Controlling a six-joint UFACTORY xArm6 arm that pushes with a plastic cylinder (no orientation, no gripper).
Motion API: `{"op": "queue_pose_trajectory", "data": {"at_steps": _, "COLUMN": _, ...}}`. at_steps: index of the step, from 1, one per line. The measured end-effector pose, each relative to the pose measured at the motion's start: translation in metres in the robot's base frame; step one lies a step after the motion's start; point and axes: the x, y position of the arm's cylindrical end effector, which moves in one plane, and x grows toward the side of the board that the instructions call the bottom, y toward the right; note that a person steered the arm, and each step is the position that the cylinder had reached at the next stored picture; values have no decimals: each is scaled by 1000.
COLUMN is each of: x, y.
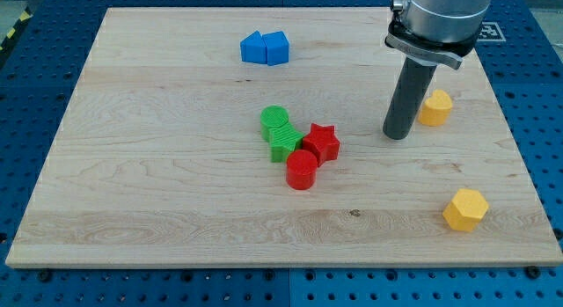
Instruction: Point your arm below yellow hexagon
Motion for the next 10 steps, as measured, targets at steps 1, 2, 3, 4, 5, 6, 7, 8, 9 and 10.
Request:
{"op": "queue_pose_trajectory", "data": {"at_steps": 1, "x": 11, "y": 0}}
{"op": "queue_pose_trajectory", "data": {"at_steps": 2, "x": 44, "y": 0}}
{"op": "queue_pose_trajectory", "data": {"at_steps": 3, "x": 75, "y": 0}}
{"op": "queue_pose_trajectory", "data": {"at_steps": 4, "x": 127, "y": 1}}
{"op": "queue_pose_trajectory", "data": {"at_steps": 5, "x": 161, "y": 18}}
{"op": "queue_pose_trajectory", "data": {"at_steps": 6, "x": 160, "y": 34}}
{"op": "queue_pose_trajectory", "data": {"at_steps": 7, "x": 160, "y": 56}}
{"op": "queue_pose_trajectory", "data": {"at_steps": 8, "x": 160, "y": 73}}
{"op": "queue_pose_trajectory", "data": {"at_steps": 9, "x": 156, "y": 71}}
{"op": "queue_pose_trajectory", "data": {"at_steps": 10, "x": 134, "y": 61}}
